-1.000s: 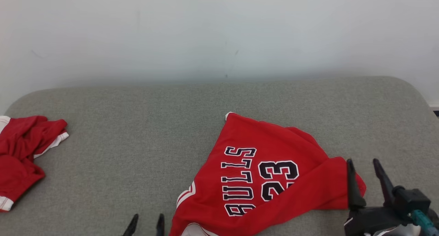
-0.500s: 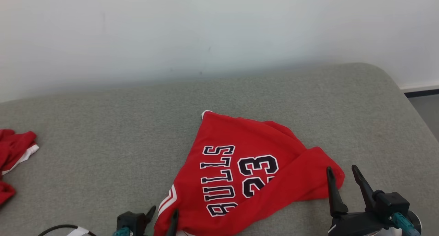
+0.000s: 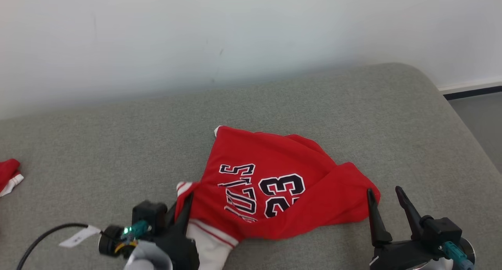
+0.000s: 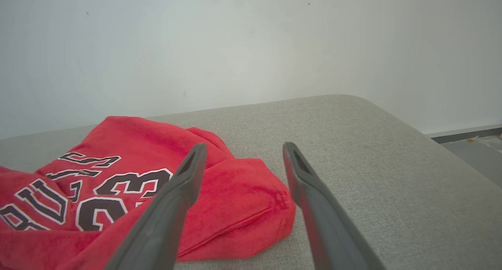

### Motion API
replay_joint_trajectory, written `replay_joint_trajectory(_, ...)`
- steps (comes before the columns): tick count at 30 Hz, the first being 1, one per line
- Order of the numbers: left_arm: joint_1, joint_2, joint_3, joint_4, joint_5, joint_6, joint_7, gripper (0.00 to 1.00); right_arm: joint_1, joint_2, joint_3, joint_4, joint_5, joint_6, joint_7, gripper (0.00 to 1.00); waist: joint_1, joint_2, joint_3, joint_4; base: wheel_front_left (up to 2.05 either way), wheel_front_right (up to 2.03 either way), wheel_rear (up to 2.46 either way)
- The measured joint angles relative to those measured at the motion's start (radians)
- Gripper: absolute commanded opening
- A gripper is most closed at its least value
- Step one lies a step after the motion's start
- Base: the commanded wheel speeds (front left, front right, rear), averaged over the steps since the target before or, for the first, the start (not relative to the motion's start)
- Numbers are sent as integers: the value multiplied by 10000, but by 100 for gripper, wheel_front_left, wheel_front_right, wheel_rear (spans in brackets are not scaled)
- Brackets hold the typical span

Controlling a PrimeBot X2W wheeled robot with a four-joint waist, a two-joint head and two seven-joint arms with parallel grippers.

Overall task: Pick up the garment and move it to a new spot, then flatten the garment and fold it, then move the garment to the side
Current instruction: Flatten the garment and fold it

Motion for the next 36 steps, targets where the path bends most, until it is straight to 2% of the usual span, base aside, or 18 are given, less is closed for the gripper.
replay_joint_trajectory(5, -1038, -67, -77, 81, 337, -88, -86, 0, -26, 56, 153, 88, 19, 0, -42, 100, 0, 0, -2, -238, 0, 0, 0)
replay_joint_trajectory(10, -1703, -255, -274, 1542, 349, -585, -6, 0, -191, 65, 236, 201, 29, 0, -54, 100, 0, 0, 75, -435, 0, 0, 0)
replay_joint_trajectory(11, -1788, -299, -288, 1893, 351, -633, -82, 21, -249, 65, 251, 221, 29, 0, -56, 100, 0, 0, 99, -462, 0, 0, 0)
replay_joint_trajectory(12, -1856, -359, -265, 2169, 347, -679, -197, 100, -280, 73, 274, 240, 27, 0, -58, 100, 1, 0, 124, -482, 0, 0, 0)
replay_joint_trajectory(18, -2177, -616, 17, 2840, 385, -769, -713, 100, -252, 88, 130, 324, 33, 0, -86, 100, 0, 0, 187, -339, 0, 0, 0)
replay_joint_trajectory(21, -2124, -499, 362, 2713, 359, -757, -759, 100, -190, 127, 96, 341, 38, 0, -90, 100, 0, 0, 191, -144, 0, 0, 0)
replay_joint_trajectory(27, -730, -228, 1208, 1235, 533, -290, -788, 100, -118, 207, -52, 282, 52, 0, -107, 100, 0, 0, 194, 223, 0, 0, 0)
replay_joint_trajectory(36, 1733, -186, 1427, -585, 779, 384, -790, 100, -5, 242, -257, -15, 61, 0, -128, 100, 0, 0, 461, 620, 0, 0, 0)
